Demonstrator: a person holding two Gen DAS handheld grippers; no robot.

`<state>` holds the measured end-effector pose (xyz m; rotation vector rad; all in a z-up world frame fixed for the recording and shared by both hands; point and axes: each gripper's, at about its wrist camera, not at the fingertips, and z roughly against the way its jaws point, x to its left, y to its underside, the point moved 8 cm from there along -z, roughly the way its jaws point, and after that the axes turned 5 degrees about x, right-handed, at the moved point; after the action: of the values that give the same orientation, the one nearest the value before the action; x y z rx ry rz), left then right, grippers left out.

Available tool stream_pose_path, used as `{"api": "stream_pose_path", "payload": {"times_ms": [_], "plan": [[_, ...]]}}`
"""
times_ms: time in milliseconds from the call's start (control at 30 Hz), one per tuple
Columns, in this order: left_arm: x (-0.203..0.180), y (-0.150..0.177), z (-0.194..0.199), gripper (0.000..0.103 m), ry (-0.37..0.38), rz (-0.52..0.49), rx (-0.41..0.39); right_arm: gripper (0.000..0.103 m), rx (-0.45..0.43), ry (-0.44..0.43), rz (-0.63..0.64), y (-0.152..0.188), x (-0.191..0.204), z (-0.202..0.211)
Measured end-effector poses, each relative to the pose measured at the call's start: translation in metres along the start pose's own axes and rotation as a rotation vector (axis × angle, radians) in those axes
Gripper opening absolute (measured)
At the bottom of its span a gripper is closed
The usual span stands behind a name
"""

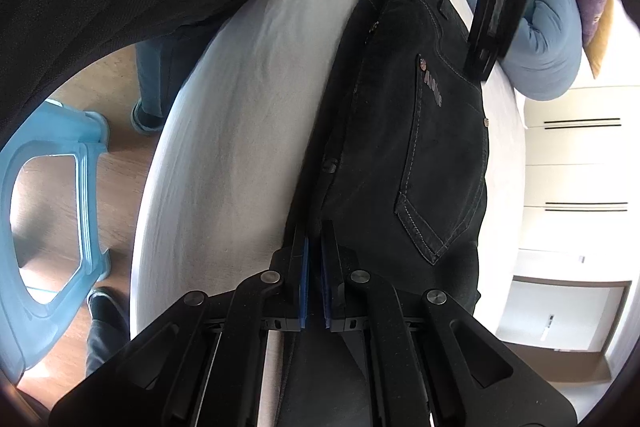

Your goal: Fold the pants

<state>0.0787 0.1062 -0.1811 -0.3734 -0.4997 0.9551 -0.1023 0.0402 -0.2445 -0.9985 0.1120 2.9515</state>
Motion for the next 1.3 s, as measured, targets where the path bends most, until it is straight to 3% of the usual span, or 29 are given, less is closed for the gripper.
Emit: {"api": "stream_pose_path", "payload": {"times_ms": [67,100,233,400,500,567,667,733,800,867,900,967,1000,1100,1200,1300], "plan": [[-0.007,0.019,-0.023,0.044,-0.012,-0.033,0.084,0.005,-0.001,-0.006,-0.011,0.000,-0.001,-0.001],[-0.007,0.027,-0.029,0.044,-0.001,-0.028,0.090,0.005,-0.001,-0.009,-0.017,0.000,-0.001,-0.001],[0.013,0.037,-0.022,0.057,0.077,0.078,0.095,0.005,-0.007,-0.008,-0.030,0.000,-0.001,-0.002],[0.005,0.049,-0.012,0.053,0.011,-0.079,0.146,0.005,-0.010,-0.002,-0.046,0.000,-0.002,-0.002],[0.005,0.031,-0.001,0.053,-0.017,-0.075,0.122,0.005,-0.011,0.001,-0.050,0.000,-0.001,-0.002],[0.000,0.004,0.011,0.054,0.003,-0.052,0.051,0.005,-0.011,-0.001,-0.058,0.000,-0.002,-0.001],[-0.008,-0.028,0.010,0.064,0.018,-0.036,-0.010,0.005,-0.011,-0.007,-0.068,0.000,-0.002,-0.002],[-0.012,-0.030,-0.016,0.066,0.006,-0.043,0.049,0.006,-0.011,-0.009,-0.077,0.000,-0.003,-0.002],[-0.012,-0.010,-0.052,0.068,-0.038,-0.073,0.146,0.006,-0.012,-0.007,-0.088,0.000,-0.003,-0.002],[0.000,0.002,-0.057,0.072,0.039,0.039,0.123,0.007,-0.014,-0.002,-0.096,0.000,-0.003,-0.002],[0.010,0.005,-0.056,0.073,0.061,0.106,0.148,0.007,-0.016,0.004,-0.100,0.000,-0.003,-0.001],[0.029,0.005,-0.044,0.065,-0.003,0.161,0.149,0.007,-0.021,0.011,-0.108,0.000,-0.002,-0.001],[0.030,0.003,-0.039,0.059,-0.014,0.170,0.144,0.007,-0.022,0.012,-0.112,0.000,-0.002,-0.001],[0.027,-0.020,-0.023,0.059,0.051,0.221,0.078,0.007,-0.025,0.018,-0.108,0.000,-0.001,-0.001],[0.009,-0.051,-0.023,0.059,0.091,0.210,0.031,0.007,-0.025,0.024,-0.116,0.000,0.001,0.000],[-0.017,-0.068,-0.057,0.059,0.123,0.178,0.085,0.008,-0.027,0.028,-0.132,0.001,0.002,-0.001]]}}
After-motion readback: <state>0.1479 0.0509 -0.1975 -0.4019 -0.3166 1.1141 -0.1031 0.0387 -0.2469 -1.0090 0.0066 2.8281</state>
